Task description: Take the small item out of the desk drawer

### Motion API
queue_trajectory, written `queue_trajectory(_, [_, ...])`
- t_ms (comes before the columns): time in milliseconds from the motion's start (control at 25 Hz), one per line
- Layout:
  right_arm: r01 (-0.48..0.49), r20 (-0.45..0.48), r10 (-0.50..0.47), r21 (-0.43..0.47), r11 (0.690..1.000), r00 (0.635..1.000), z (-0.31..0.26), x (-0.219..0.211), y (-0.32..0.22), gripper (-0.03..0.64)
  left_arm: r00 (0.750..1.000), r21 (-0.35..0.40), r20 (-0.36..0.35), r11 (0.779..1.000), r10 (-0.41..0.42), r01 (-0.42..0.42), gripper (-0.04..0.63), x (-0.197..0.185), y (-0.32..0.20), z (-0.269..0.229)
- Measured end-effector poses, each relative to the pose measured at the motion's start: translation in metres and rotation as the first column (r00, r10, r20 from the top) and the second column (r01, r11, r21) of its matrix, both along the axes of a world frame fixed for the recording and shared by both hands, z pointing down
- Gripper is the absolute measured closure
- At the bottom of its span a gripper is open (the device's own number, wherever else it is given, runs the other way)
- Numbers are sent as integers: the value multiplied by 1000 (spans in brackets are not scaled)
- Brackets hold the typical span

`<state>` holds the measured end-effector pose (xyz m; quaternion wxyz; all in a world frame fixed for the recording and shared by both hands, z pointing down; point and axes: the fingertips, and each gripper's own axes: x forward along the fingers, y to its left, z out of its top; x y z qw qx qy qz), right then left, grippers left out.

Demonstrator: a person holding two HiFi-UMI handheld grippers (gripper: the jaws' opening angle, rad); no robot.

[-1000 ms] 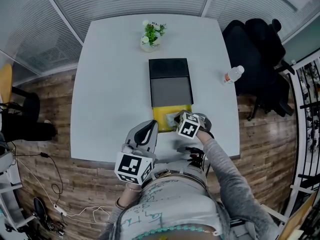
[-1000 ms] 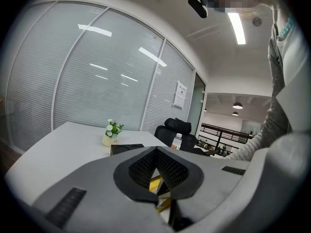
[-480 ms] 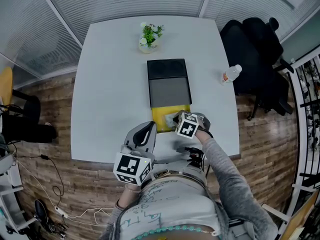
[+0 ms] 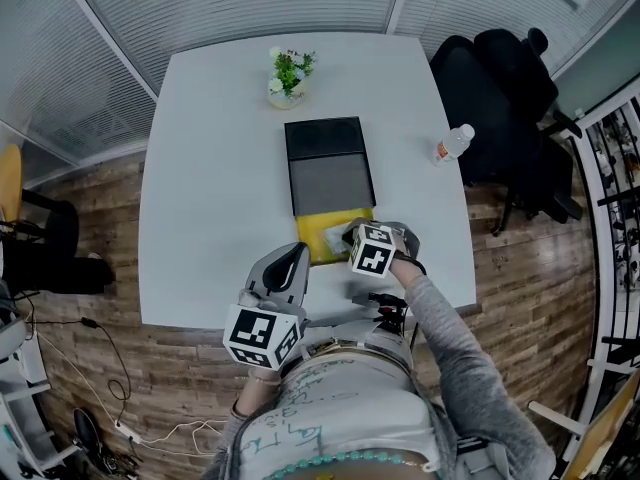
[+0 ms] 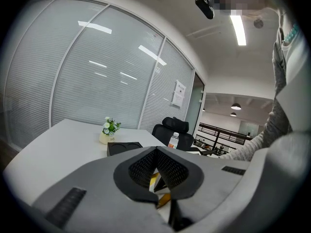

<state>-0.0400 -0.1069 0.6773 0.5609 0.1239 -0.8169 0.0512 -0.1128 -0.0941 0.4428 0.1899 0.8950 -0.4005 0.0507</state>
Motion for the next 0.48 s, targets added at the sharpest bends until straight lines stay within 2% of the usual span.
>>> queue_trajectory(480, [9, 78, -13, 53, 999, 997, -50, -4, -2, 614, 999, -5, 12, 999, 32, -32, 597, 15, -4, 1])
